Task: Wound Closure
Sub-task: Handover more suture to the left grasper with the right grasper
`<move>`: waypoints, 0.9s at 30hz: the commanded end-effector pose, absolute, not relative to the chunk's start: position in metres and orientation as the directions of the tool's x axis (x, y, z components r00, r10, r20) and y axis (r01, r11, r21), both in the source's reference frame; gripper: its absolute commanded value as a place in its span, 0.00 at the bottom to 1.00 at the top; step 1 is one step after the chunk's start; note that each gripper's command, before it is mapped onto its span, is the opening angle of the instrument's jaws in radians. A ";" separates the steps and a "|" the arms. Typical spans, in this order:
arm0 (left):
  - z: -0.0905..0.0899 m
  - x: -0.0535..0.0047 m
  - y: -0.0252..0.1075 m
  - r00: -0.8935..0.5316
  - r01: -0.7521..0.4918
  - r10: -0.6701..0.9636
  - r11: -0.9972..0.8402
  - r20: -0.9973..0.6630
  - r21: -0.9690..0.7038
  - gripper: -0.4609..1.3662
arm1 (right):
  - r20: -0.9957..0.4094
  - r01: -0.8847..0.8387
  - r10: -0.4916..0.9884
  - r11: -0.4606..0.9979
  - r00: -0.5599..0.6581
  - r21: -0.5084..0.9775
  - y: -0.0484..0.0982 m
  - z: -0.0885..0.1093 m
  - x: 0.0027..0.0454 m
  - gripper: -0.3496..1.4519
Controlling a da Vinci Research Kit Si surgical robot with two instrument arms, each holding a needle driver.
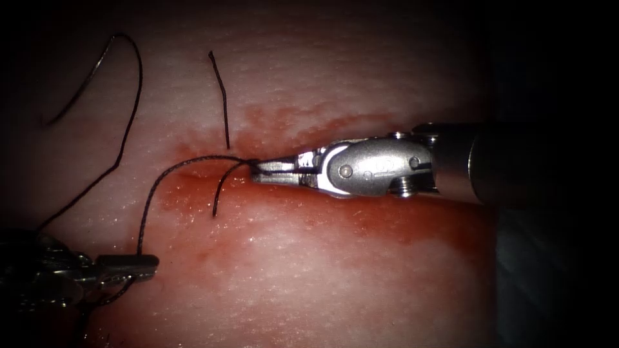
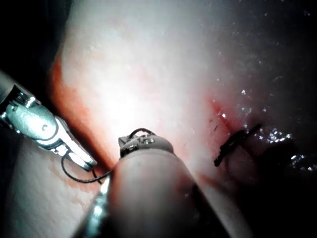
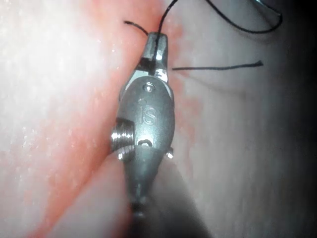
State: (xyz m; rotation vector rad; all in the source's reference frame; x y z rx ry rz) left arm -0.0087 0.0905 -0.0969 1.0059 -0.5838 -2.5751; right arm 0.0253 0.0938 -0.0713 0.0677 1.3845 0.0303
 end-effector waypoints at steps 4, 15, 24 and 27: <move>-0.098 -0.0078 0.091 -0.711 0.122 -0.420 -0.863 -0.564 0.489 0.06 | -0.972 0.013 0.149 0.988 0.179 0.154 0.093 -0.072 0.0247 0.32; -0.100 -0.0062 0.090 -0.719 0.106 -0.421 -0.853 -0.553 0.511 0.06 | -0.967 -0.008 0.187 0.982 0.174 0.188 0.093 -0.076 0.0226 0.79; -0.101 -0.0052 0.091 -0.721 0.105 -0.423 -0.849 -0.548 0.517 0.06 | -0.964 -0.018 0.190 0.982 0.185 0.190 0.093 -0.076 0.0210 0.94; -0.101 -0.0047 0.091 -0.724 0.098 -0.422 -0.846 -0.546 0.524 0.06 | -0.960 -0.038 0.195 0.981 0.201 0.191 0.093 -0.077 0.0195 0.98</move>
